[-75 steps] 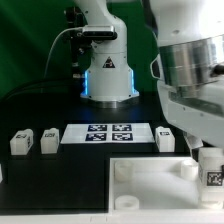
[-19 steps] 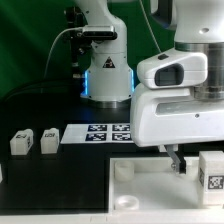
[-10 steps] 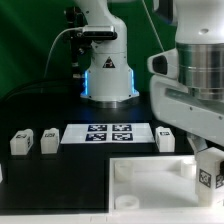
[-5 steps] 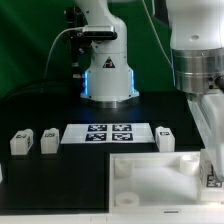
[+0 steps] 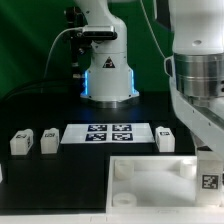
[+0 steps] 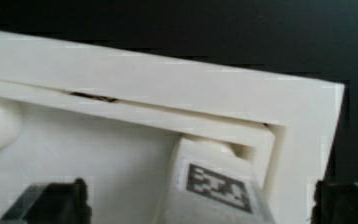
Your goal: Assemble one leg
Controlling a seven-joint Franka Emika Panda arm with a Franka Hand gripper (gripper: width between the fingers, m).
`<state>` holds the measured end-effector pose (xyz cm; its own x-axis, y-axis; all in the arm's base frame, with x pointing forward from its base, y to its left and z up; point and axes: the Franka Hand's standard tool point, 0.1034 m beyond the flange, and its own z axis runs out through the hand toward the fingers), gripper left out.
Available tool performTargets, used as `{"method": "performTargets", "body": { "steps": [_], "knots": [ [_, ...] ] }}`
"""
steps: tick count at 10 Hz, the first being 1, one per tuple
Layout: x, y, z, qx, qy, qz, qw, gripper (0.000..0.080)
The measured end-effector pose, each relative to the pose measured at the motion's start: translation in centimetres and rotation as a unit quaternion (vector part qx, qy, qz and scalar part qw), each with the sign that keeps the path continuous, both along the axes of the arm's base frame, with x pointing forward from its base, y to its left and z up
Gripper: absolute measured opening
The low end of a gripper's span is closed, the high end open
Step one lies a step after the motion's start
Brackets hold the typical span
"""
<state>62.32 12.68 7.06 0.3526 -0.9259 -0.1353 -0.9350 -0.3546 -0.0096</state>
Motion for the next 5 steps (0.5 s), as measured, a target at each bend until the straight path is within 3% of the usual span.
{"method": "performTargets", "body": {
  "steps": [3, 4, 5],
  "knots": [
    [-0.38, -0.34, -0.02, 0.002, -0.025, 0.134, 0.991, 0.0647],
    [-0.34, -0.57, -0.08, -0.002, -0.033, 0.198, 0.98, 0.0649],
    [-0.16, -1.07, -0.17, -0.015, -0.048, 0.314, 0.948, 0.0649]
  ]
}}
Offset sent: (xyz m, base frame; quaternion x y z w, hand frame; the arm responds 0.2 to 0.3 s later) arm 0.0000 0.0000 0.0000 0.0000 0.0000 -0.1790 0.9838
